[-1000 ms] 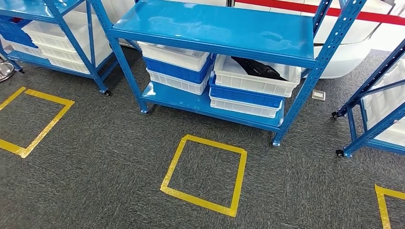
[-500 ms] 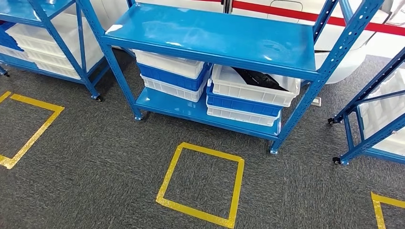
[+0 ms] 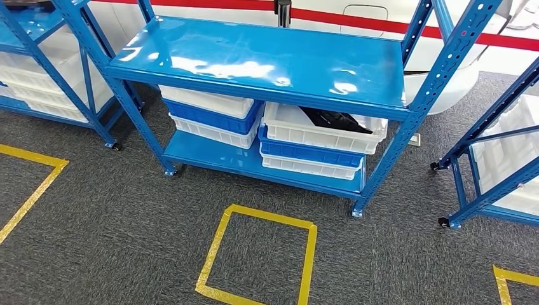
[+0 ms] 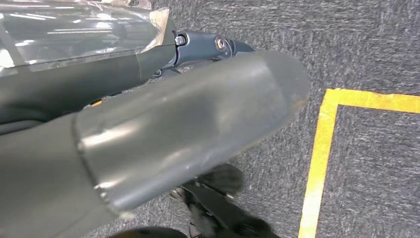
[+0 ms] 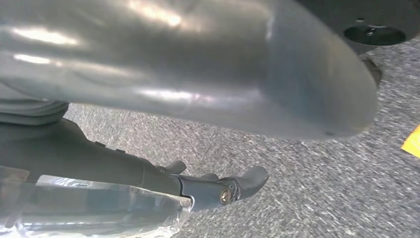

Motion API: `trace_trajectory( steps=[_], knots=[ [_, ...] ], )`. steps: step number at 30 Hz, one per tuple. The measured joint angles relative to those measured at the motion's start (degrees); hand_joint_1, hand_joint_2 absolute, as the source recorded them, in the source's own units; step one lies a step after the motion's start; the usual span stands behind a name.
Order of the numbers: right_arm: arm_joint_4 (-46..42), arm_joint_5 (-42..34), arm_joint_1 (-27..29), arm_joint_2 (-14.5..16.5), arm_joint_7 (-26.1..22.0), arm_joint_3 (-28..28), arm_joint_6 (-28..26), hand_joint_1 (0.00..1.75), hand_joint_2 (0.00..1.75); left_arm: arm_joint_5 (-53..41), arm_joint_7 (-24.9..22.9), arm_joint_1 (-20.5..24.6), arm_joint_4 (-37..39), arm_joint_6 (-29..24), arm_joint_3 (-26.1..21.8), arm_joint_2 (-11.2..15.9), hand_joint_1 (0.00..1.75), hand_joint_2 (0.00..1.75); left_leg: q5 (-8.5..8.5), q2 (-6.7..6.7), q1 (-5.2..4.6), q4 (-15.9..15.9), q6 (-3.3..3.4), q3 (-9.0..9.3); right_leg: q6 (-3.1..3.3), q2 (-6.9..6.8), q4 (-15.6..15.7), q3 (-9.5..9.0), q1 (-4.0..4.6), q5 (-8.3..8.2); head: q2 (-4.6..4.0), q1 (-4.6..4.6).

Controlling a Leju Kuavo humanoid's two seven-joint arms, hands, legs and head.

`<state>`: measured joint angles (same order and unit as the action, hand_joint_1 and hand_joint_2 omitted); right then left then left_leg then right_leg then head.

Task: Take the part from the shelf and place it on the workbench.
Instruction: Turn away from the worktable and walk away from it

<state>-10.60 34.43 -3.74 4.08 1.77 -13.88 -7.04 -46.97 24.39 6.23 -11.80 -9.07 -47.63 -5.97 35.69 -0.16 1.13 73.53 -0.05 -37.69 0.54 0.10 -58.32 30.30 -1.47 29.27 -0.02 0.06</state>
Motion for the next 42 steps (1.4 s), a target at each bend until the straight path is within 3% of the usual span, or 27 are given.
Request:
trace_trajectory(
  steps=[1, 2, 3, 6, 7, 8, 11, 13, 14, 16, 18, 19, 21, 22, 23, 24, 26, 28, 30, 32, 33, 34, 35, 37, 38, 40, 42],
  knots=[
    [0.0, 0.0, 0.1, 0.0, 0.0, 0.0, 0.0, 0.0, 0.0, 0.0, 0.0, -0.1, 0.0, 0.0, 0.0, 0.0, 0.0, 0.0, 0.73, 0.0, 0.0, 0.2, 0.01, -1.45, -0.02, 0.15, 0.0, -0.86, 0.04, 0.71, 0.0, -0.02],
    [0.0, 0.0, 0.1, 0.0, 0.0, 0.0, 0.0, 0.0, 0.0, 0.0, 0.0, -0.1, 0.0, 0.0, 0.0, 0.0, 0.0, 0.0, 0.29, 0.01, -0.01, -1.2, 0.13, -2.15, -0.09, 0.28, 0.0, -1.83, 0.06, 1.46, 0.0, -0.01],
    [0.0, 0.1, 0.2, 0.0, 0.0, 0.0, 0.0, 0.0, 0.0, 0.0, 0.1, -0.1, 0.0, 0.0, 0.0, 0.0, 0.0, 0.0, -1.59, 0.01, -0.02, -3.9, 0.37, -2.17, -0.19, 0.38, 0.0, -2.83, 0.07, 2.22, 0.0, -0.02],
    [0.0, 0.2, 0.2, 0.1, 0.0, 0.0, 0.0, 0.0, 0.0, 0.0, 0.1, -0.2, 0.0, 0.0, 0.0, 0.1, 0.0, 0.0, -10.02, -0.05, -0.44, -11.7, 1.51, -1.24, -0.75, 0.62, 0.3, -4.46, 0.17, 4.03, 0.0, -0.08],
    [0.0, 0.2, 0.1, 0.2, 0.0, 0.0, 0.0, 0.0, 0.0, 0.0, 0.1, -0.3, 0.0, -0.1, 0.0, 0.1, 0.0, 0.0, -11.3, -0.05, -0.67, -12.6, 1.83, -0.94, -1.08, 0.73, 0.6, -4.75, 0.27, 4.45, 0.0, -0.11],
    [0.0, 0.3, 0.0, 0.2, 0.0, 0.0, 0.0, 0.0, 0.0, 0.1, 0.2, -0.3, 0.0, -0.1, 0.0, 0.1, 0.0, 0.0, -11.55, -0.1, -0.89, -12.9, 2.06, -0.64, -1.45, 0.83, 0.7, -5.54, 0.44, 4.63, 0.0, -0.16],
    [0.0, 0.3, -0.2, 0.2, 0.0, 0.0, 0.1, 0.0, 0.0, 0.1, 0.2, -0.2, 0.0, -0.1, 0.0, 0.1, 0.0, 0.0, -11.27, -0.21, -1.13, -14.7, 2.73, 1.47, -3.03, 0.8, -0.5, -6.02, 0.86, 3.55, 0.0, -0.16],
    [-0.1, 0.4, -0.2, 0.2, 0.0, 0.0, 0.1, 0.0, 0.0, 0.1, 0.3, -0.2, 0.0, -0.1, 0.0, 0.0, 0.0, 0.0, -11.01, -0.3, -1.11, -16.1, 3.33, 3.4, -3.53, 0.66, -6.1, -2.56, 0.84, 2.64, 0.0, -0.09],
    [-0.1, 0.4, -0.2, 0.2, 0.0, 0.0, 0.1, 0.0, 0.0, 0.1, 0.3, -0.2, 0.0, -0.1, 0.0, 0.0, 0.0, 0.0, -10.63, -0.27, -1.13, -16.4, 3.62, 4.2, -3.27, 0.59, -9.8, 0.16, 0.74, 3.04, 0.0, -0.07],
    [-0.1, 0.5, -0.1, 0.2, 0.0, 0.0, 0.1, 0.0, 0.0, 0.1, 0.3, -0.1, 0.0, -0.1, 0.0, 0.1, 0.0, 0.0, -9.47, -0.43, -1.14, -16.7, 3.99, 5.65, -2.37, 0.57, -14.8, 5.35, 0.75, 6.51, 0.0, 0.0],
    [0.0, 0.5, 0.1, 0.2, -0.1, 0.0, 0.1, 0.0, 0.0, 0.1, 0.3, -0.2, 0.0, -0.1, 0.0, 0.1, 0.0, 0.0, -8.02, -0.78, -1.15, -16.7, 3.96, 7.43, -2.17, 0.56, -14.0, 7.86, 0.73, 9.59, 0.0, 0.02],
    [0.0, 0.5, 0.3, 0.2, -0.1, 0.0, 0.1, 0.0, 0.0, 0.1, 0.3, -0.2, 0.0, -0.1, 0.0, 0.1, 0.0, 0.0, -7.3, -0.92, -1.15, -16.7, 3.85, 8.38, -2.69, 0.55, -11.6, 8.04, 0.72, 9.1, 0.0, 0.03],
    [0.0, 0.5, 0.4, 0.1, -0.1, 0.0, 0.1, 0.0, 0.0, 0.1, 0.3, -0.2, 0.0, -0.2, 0.0, 0.1, 0.0, 0.0, -5.73, -1.03, -1.23, -16.6, 3.44, 9.82, -4.19, 0.23, -5.0, 7.45, 0.67, 3.37, 0.0, 0.05],
    [0.0, 0.5, 0.3, 0.1, -0.1, 0.0, 0.0, 0.0, 0.0, 0.1, 0.3, -0.2, 0.0, -0.3, 0.0, 0.1, 0.0, 0.0, -4.87, -1.02, -1.31, -16.6, 3.15, 10.37, -4.38, -0.08, -2.6, 6.98, 0.75, 0.43, 0.0, 0.1],
    [0.0, 0.5, 0.3, 0.1, -0.1, 0.0, 0.0, 0.0, 0.0, 0.1, 0.4, -0.2, 0.0, -0.4, 0.0, 0.1, 0.0, 0.0, -4.16, -1.01, -1.34, -16.6, 2.78, 10.94, -4.11, -0.29, -1.1, 6.41, 0.95, -1.85, 0.0, 0.11],
    [-0.1, 0.5, 0.2, 0.2, -0.1, 0.0, 0.0, 0.0, 0.0, 0.1, 0.4, -0.1, 0.0, -0.5, 0.0, 0.1, 0.0, 0.0, -3.73, -0.99, -1.37, -16.3, 2.41, 11.7, -3.23, -0.43, -0.7, 6.01, 1.01, -2.92, 0.0, 0.15],
    [-0.1, 0.6, 0.1, 0.2, -0.1, 0.0, 0.0, 0.0, 0.0, 0.1, 0.5, 0.1, -0.1, -0.7, 0.0, 0.1, 0.0, 0.0, -3.22, -0.9, -1.2, -15.7, 1.73, 12.73, -1.46, -0.27, -0.4, 4.6, 0.78, -3.64, 0.01, 0.27],
    [-0.1, 0.6, 0.1, 0.1, -0.2, 0.0, 0.0, 0.0, 0.0, 0.1, 0.5, 0.3, -0.1, -1.0, 0.0, 0.1, 0.0, 0.0, -2.4, -0.7, -1.0, -13.7, 1.17, 12.39, -0.53, -0.24, -0.2, 3.44, 0.34, -3.78, 0.01, 0.24],
    [-0.1, 0.6, -0.1, 0.2, -0.2, 0.0, 0.0, 0.0, 0.0, 0.1, 0.6, 0.5, 0.0, -1.3, 0.0, 0.0, 0.0, 0.0, -0.51, -0.41, -0.71, -8.6, 0.65, 9.36, -0.04, -0.24, -0.1, 3.0, 0.32, -3.44, 0.0, 0.1],
    [-0.1, 0.7, -0.1, 0.2, -0.3, 0.0, 0.0, 0.0, 0.0, 0.1, 0.5, 0.5, 0.0, -1.6, 0.0, 0.0, 0.0, 0.0, 2.57, -0.26, -0.43, -3.0, 0.21, 5.0, 0.3, -0.16, -0.1, 2.73, 0.34, -2.92, 0.0, 0.07],
    [-0.1, 0.8, -0.1, 0.2, -0.3, 0.0, 0.0, 0.0, 0.0, 0.1, 0.5, 0.5, 0.0, -1.7, 0.0, 0.0, 0.0, 0.0, 3.56, -0.24, -0.28, -1.8, -0.01, 3.35, 0.32, -0.1, -0.1, 2.48, 0.32, -2.6, 0.0, 0.05],
    [-0.1, 0.9, 0.0, 0.2, -0.3, 0.0, 0.0, 0.0, 0.0, 0.1, 0.5, 0.4, 0.0, -1.8, 0.0, 0.0, 0.0, 0.0, 3.39, -0.18, -0.11, -2.0, -0.19, 2.36, 0.22, -0.04, -0.2, 2.1, 0.27, -2.23, 0.0, 0.03],
    [-0.1, 0.9, 0.0, 0.3, -0.3, 0.0, 0.0, 0.0, 0.0, 0.1, 0.5, 0.4, 0.0, -1.8, 0.0, 0.0, 0.0, 0.0, 1.63, -0.1, 0.07, -4.0, -0.29, 2.15, 0.05, 0.0, -0.2, 1.59, 0.18, -1.82, 0.0, 0.04],
    [-0.1, 0.9, 0.1, 0.4, -0.3, 0.0, 0.0, 0.0, 0.0, 0.1, 0.4, 0.4, 0.0, -2.0, 0.0, 0.0, 0.0, 0.0, -4.44, 0.12, 0.24, -10.4, -0.27, 3.05, -0.47, 0.08, -0.2, 0.43, 0.09, -1.02, 0.0, 0.05],
    [-0.1, 0.9, 0.1, 0.4, -0.4, 0.0, 0.0, 0.0, 0.0, 0.1, 0.4, 0.4, 0.0, -2.0, 0.0, 0.0, 0.0, 0.0, -5.94, 0.23, 0.13, -12.5, -0.1, 3.36, -0.81, 0.13, -0.1, 0.1, 0.13, -0.69, 0.0, -0.02],
    [-0.1, 1.0, -0.1, 0.4, -0.4, 0.0, 0.0, 0.0, 0.0, 0.1, 0.3, 0.3, 0.0, -2.1, 0.0, 0.0, 0.0, 0.0, -7.05, 0.3, -0.19, -13.5, 0.41, 3.26, -1.48, 0.21, -0.2, -0.03, 0.48, -0.09, 0.0, -0.09],
    [-0.1, 1.0, -0.2, 0.4, -0.4, 0.0, 0.0, 0.0, 0.0, 0.1, 0.3, 0.3, 0.0, -2.2, -0.1, 0.0, 0.0, 0.0, -8.35, 0.2, -0.22, -13.9, 0.45, 3.43, -0.95, 0.09, -0.2, 0.08, 1.01, 0.52, 0.0, 0.02]
  ],
)
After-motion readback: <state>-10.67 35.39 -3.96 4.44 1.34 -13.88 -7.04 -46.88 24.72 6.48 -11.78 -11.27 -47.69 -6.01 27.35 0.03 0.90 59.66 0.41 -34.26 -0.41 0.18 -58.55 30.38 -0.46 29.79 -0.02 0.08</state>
